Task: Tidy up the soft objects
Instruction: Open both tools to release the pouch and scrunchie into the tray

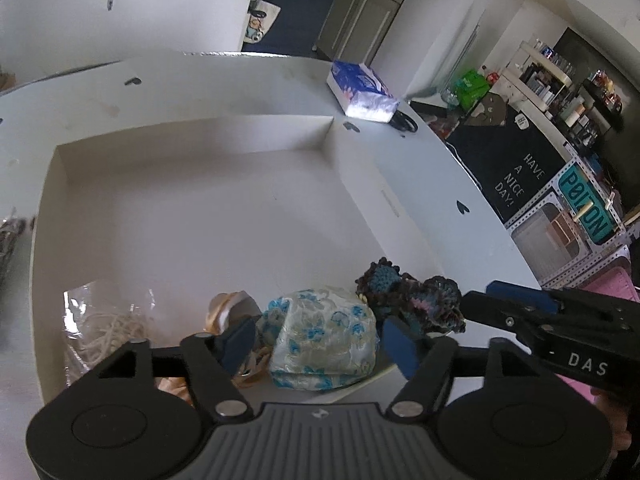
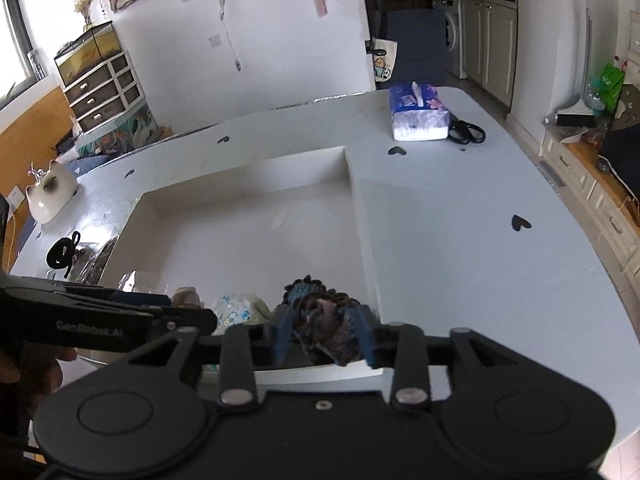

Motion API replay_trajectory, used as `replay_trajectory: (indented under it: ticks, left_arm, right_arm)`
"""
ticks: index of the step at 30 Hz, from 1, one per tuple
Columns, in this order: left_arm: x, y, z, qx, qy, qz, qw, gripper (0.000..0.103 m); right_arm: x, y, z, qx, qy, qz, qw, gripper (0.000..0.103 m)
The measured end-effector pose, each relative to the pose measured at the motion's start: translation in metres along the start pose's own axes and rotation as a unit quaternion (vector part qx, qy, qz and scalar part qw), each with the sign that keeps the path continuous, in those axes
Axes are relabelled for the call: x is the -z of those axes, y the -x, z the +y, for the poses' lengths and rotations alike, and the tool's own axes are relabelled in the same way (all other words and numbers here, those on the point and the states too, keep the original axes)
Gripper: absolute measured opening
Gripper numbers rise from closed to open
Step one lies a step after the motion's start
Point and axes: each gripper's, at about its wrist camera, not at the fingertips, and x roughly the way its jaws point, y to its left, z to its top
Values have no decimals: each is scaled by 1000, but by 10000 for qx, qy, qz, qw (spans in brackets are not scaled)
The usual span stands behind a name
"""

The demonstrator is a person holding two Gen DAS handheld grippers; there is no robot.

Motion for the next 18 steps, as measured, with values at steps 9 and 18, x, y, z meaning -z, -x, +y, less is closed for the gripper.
replay_trajectory:
  ticks: [9,18]
  left_arm:
    - [4,18,2,-234,6,-174,9996,100]
    - [10,34,12,-445,159,-380,9982,103]
  right_arm:
    - [5,9,0,47,107,-85,9999,68]
    - [4,13,1,113,132,-162,9997,89]
